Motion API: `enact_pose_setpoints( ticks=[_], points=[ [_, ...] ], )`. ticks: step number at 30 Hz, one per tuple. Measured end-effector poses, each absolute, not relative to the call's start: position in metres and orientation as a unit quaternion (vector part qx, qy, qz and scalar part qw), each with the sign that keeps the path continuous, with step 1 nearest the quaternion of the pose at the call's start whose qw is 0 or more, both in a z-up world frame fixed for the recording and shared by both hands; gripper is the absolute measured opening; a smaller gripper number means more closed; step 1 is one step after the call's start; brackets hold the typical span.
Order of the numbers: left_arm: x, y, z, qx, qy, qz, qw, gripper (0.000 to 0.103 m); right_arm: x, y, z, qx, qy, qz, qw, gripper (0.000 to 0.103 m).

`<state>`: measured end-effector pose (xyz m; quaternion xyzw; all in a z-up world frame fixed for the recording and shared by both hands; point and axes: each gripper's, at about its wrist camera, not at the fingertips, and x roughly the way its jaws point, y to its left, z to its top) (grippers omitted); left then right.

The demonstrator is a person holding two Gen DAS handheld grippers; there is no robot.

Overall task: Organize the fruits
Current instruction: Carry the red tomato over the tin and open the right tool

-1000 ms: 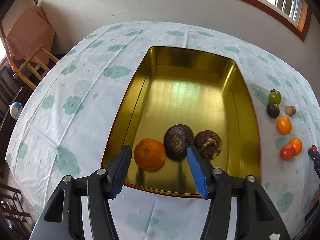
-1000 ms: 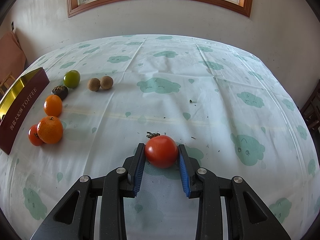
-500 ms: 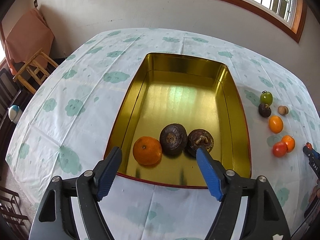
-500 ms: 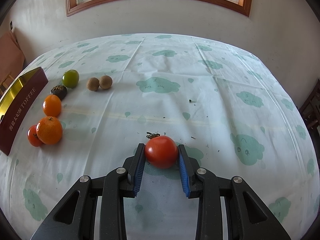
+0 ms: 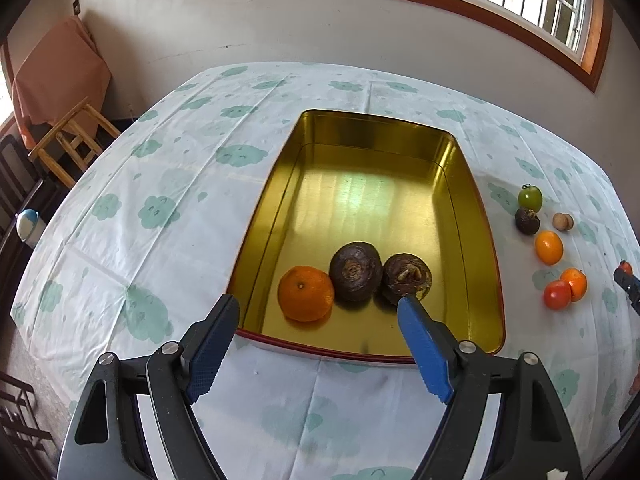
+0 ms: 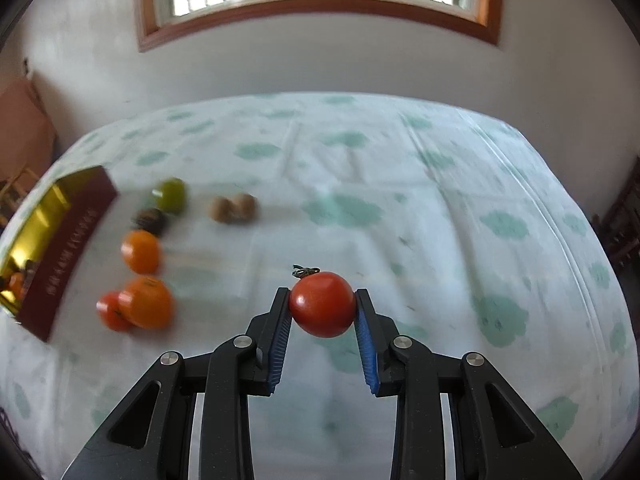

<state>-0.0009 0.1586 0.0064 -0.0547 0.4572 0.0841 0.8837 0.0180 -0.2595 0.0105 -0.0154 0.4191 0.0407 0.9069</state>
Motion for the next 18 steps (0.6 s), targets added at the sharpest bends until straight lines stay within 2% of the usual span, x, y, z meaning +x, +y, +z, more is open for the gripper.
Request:
enact_pose_setpoints(
  ticks=[9, 18],
  points=[
    [-0.011, 0.179, 0.014, -0.073, 0.447, 0.102, 0.886, 0.079, 0.013, -0.155, 0.048, -0.030, 0.395, 0.182, 0.900, 0.032],
    [-0.020, 0.207, 0.011, -0.094, 0.449, 0.132, 0.879, 0.079, -0.002, -0.047, 0.054, -0.068, 0.396, 0.300, 0.865, 0.032]
  ],
)
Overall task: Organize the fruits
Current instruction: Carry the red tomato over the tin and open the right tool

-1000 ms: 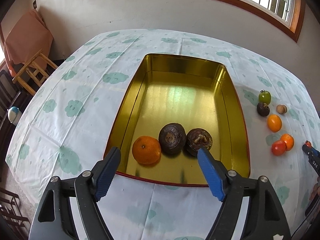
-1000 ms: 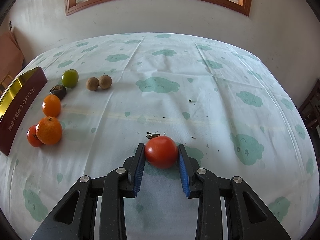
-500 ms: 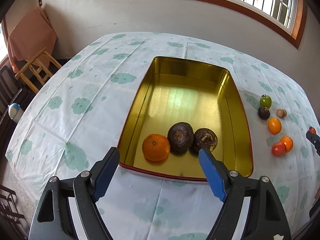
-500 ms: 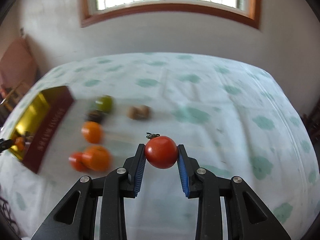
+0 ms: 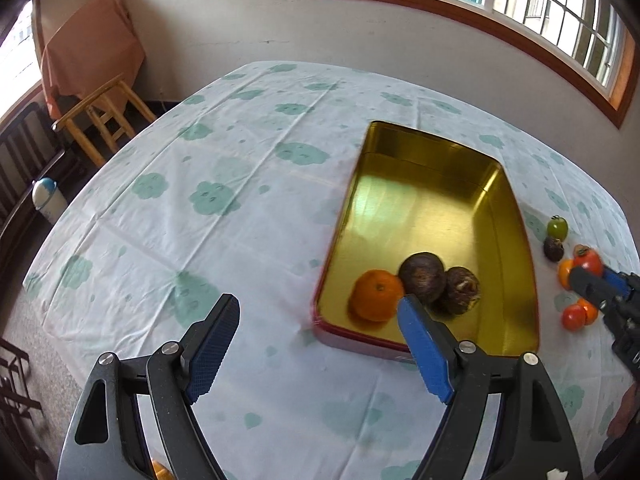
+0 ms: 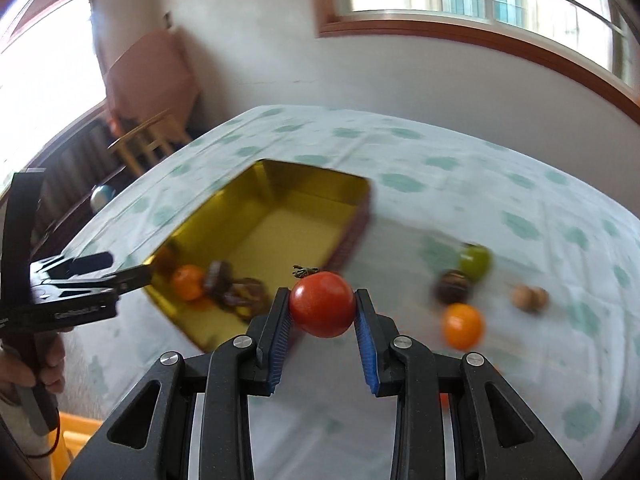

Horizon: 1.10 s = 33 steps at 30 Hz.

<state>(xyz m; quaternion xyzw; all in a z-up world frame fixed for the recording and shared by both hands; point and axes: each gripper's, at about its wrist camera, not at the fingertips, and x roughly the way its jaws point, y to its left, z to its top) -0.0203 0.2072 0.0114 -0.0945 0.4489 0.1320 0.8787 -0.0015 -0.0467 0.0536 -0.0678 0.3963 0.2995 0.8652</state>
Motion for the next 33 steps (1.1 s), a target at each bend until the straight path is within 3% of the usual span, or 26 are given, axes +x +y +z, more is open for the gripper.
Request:
enact_pose_setpoints(
  ticks=[10, 33],
  points=[
    [-0.028, 0.229, 0.004, -0.112, 0.452, 0.148, 0.873, 0.079, -0.003, 0.010, 0.029, -0.114, 0.420, 0.333, 0.837, 0.032],
    [-0.028, 0.230, 0.001, -0.117, 0.459, 0.143, 0.869, 0.079, -0.006, 0.024, 0.010, -0.130, 0.441, 0.338, 0.821, 0.033]
  ],
)
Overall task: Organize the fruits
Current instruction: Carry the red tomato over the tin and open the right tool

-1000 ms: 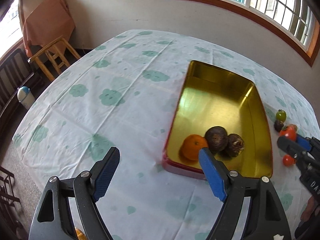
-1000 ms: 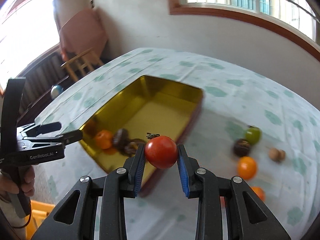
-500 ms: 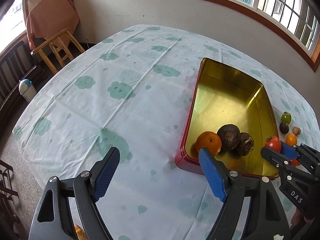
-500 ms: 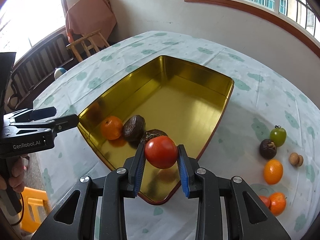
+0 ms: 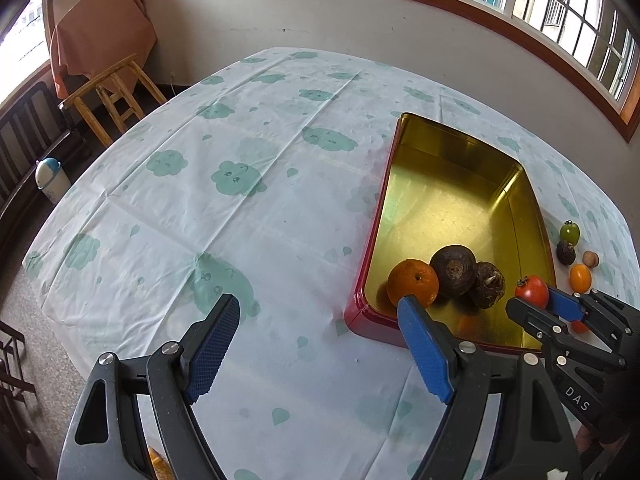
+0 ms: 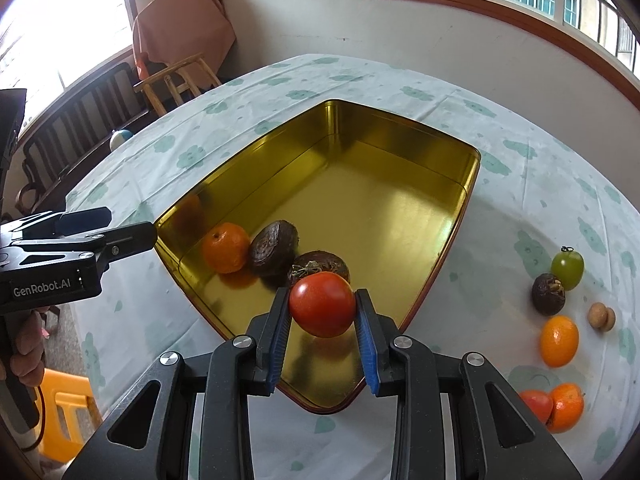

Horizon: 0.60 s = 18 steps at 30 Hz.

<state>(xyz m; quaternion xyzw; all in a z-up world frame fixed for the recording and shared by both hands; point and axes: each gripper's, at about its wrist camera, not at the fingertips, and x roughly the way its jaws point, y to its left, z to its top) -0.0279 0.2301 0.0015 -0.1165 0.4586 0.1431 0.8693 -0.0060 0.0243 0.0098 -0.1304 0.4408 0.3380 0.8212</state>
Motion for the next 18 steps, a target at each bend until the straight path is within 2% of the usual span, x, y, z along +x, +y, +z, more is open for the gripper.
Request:
enact_pose_setpoints(
  ticks=[18],
  points=[
    [-0.027, 0.212, 0.012, -0.103, 0.450, 0.130, 0.877, 0.079, -0.013, 0.006, 0.029, -0.100, 0.417, 0.340, 0.837, 0.034]
  ],
)
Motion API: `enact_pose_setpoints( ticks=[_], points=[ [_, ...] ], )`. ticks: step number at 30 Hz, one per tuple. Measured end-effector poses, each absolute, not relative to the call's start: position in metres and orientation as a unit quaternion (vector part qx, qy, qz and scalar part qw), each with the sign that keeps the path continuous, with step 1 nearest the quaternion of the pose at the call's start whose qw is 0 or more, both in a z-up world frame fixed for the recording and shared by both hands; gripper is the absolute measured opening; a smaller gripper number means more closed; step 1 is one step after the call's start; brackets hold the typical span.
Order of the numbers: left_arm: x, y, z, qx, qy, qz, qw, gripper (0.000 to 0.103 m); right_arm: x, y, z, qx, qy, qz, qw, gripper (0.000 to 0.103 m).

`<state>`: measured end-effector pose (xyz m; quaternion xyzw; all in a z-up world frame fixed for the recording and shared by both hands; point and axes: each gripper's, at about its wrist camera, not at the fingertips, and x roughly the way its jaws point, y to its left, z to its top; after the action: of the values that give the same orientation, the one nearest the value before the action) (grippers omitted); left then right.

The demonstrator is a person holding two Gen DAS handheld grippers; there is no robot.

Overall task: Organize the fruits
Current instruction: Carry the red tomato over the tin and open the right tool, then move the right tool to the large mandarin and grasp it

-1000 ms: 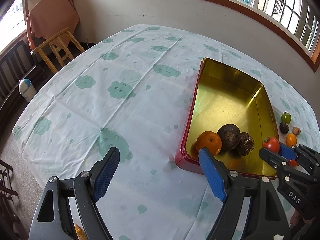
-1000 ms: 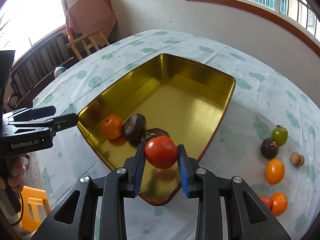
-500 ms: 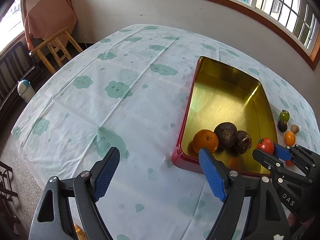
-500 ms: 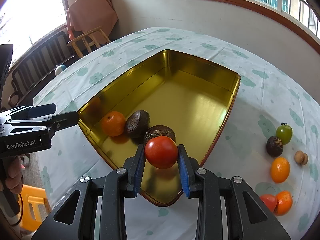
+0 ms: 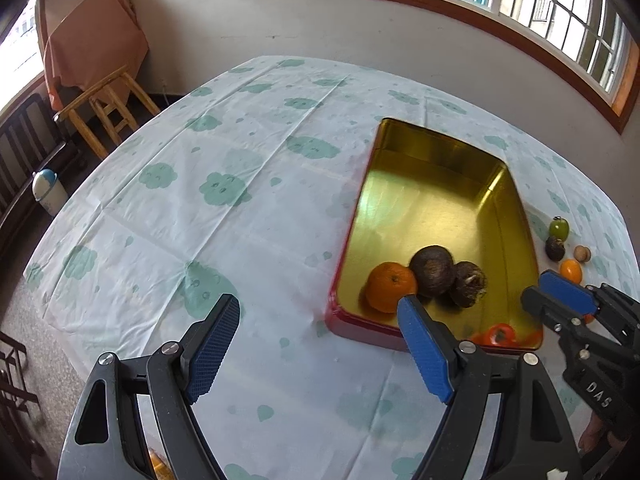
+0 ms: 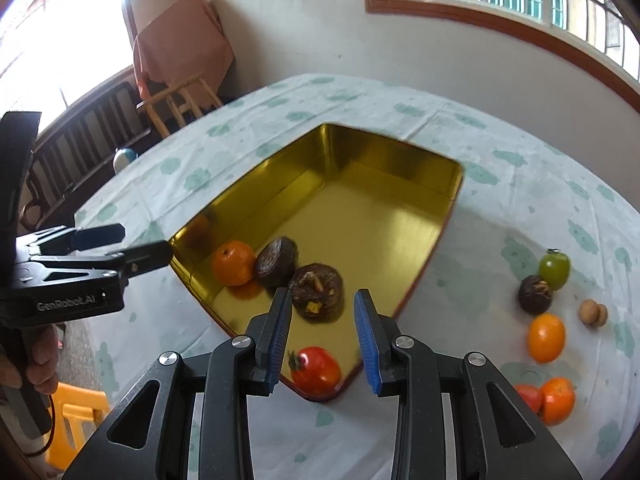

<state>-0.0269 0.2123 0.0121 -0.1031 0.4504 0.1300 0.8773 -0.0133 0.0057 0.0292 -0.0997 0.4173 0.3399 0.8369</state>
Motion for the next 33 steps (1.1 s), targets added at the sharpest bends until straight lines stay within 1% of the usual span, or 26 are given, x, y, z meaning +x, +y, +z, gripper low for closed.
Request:
enact_pose_setpoints(
  ticks=[9, 19, 22, 24, 27, 33],
  points=[
    [-0.022, 0.177, 0.020, -0.078, 0.448, 0.095, 0.886, 0.079, -0.007, -0.070, 0.040, -0.066, 0.412, 0.272, 0.867, 0.034],
    [-0.012, 0.127, 0.019, -0.044, 0.456, 0.048, 0.887, 0.079, 0.008, -0.160, 0.024, -0.026, 0.437, 0.178, 0.881, 0.035],
    [-0.011, 0.113, 0.018, -0.035, 0.459, 0.036, 0.887, 0.079, 0.010, -0.167, 0.017, -0.020, 0.443, 0.175, 0.879, 0.036],
    [-0.010, 0.106, 0.018, -0.029, 0.460, 0.029, 0.887, 0.079, 0.009, -0.169, 0.014, -0.018, 0.444, 0.176, 0.878, 0.040],
    [-0.009, 0.095, 0.019, -0.018, 0.460, 0.018, 0.888, 0.079, 0.010, -0.166, 0.010, -0.018, 0.442, 0.178, 0.879, 0.044],
    [-0.005, 0.079, 0.019, -0.006, 0.461, 0.006, 0.887, 0.079, 0.018, -0.164, -0.002, -0.009, 0.446, 0.180, 0.877, 0.044]
  ],
)
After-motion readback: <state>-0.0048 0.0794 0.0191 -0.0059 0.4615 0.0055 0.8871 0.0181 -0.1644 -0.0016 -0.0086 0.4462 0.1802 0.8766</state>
